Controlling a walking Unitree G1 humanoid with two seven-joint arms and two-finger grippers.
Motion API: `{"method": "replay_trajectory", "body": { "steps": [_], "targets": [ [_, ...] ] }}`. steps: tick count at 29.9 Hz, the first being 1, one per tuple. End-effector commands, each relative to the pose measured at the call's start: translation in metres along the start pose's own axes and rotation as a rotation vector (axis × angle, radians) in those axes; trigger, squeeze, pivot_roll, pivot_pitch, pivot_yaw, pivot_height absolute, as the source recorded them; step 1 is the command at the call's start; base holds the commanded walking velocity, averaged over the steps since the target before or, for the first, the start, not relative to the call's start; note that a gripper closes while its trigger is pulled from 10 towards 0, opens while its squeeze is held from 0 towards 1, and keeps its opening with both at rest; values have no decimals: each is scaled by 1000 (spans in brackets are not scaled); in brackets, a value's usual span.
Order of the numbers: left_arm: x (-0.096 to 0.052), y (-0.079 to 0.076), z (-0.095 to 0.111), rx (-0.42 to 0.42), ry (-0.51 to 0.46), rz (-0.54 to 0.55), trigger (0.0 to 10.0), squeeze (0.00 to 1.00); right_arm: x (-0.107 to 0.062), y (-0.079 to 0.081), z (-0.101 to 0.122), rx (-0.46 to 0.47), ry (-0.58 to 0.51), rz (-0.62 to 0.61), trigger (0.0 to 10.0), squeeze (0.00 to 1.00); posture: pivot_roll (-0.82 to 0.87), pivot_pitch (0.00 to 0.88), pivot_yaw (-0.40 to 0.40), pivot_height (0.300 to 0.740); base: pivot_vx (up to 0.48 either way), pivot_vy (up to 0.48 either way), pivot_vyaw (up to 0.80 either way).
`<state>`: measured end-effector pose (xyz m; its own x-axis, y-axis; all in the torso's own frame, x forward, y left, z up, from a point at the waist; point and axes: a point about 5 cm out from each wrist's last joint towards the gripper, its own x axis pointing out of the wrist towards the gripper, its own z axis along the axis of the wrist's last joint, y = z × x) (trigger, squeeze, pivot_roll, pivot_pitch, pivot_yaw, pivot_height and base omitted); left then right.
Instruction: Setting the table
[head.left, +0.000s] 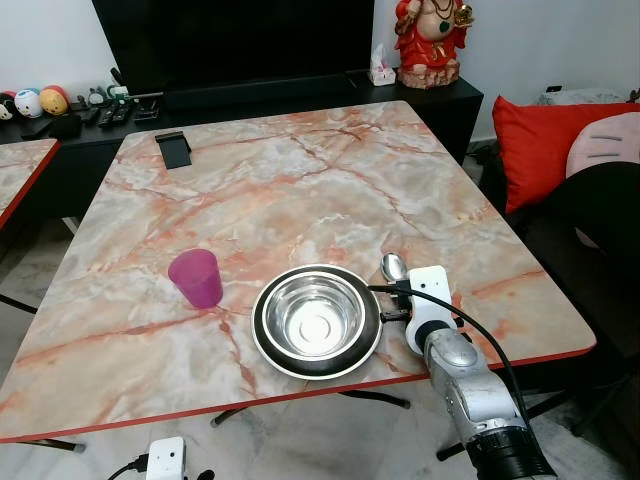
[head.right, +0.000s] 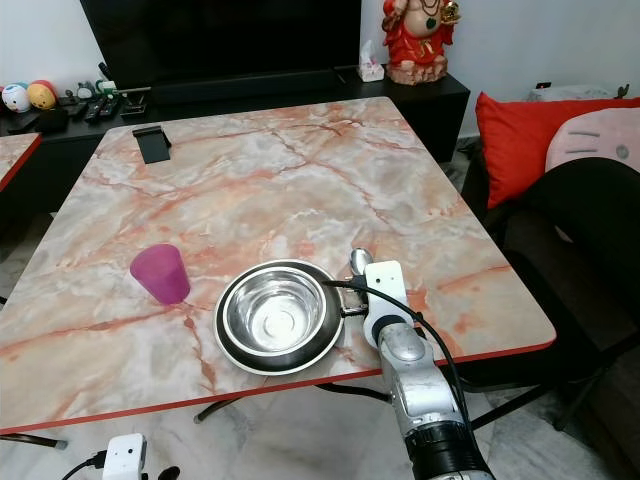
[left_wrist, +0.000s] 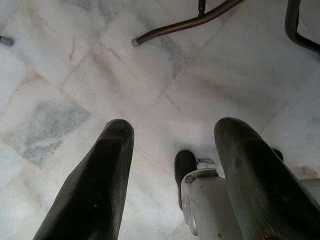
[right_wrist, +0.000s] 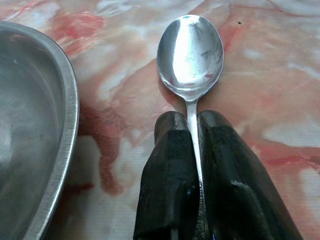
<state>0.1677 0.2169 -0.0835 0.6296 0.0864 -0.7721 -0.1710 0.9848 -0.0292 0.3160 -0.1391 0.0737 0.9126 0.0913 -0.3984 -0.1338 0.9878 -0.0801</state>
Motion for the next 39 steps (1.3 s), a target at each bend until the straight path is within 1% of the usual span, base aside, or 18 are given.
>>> {"method": "replay_trajectory", "body": {
  "steps": [1,20,21,26,27,31,32,33,34,39],
  "targets": [
    [-1,4,-2,-1,10,14,10000,0,-1,2,0,9,1,7,10000,0,-111,0,72,740,0,0,0],
    [-1,5,-2,2,10,17,10000,0,1,3,2,17,0,14,10000,0,-111,0,76,740,0,0,0],
    [-1,5,-2,3,10,17,10000,0,1,3,3,17,-2,13,10000,451,-111,0,76,740,0,0,0],
    [-1,5,-2,4,9,18,10000,0,1,3,2,15,1,11,10000,471,-108,0,77,740,0,0,0],
    [-1,5,-2,3,9,18,10000,0,1,3,2,11,2,9,10000,443,-108,0,77,740,0,0,0],
    [-1,5,-2,4,9,18,10000,0,1,3,2,11,3,8,10000,431,-108,0,77,740,0,0,0],
    [-1,5,-2,3,9,18,10000,0,1,3,2,14,2,8,10000,639,-108,0,77,740,0,0,0],
    [-1,5,-2,3,10,18,10000,0,1,3,2,14,2,7,10000,694,-107,0,77,740,0,0,0],
    [-1,5,-2,3,10,18,10000,0,1,3,2,13,3,7,10000,675,-107,0,77,740,0,0,0],
    [-1,5,-2,3,9,19,10000,0,1,3,2,7,5,8,10000,655,-107,0,77,740,0,0,0]
  ]
}}
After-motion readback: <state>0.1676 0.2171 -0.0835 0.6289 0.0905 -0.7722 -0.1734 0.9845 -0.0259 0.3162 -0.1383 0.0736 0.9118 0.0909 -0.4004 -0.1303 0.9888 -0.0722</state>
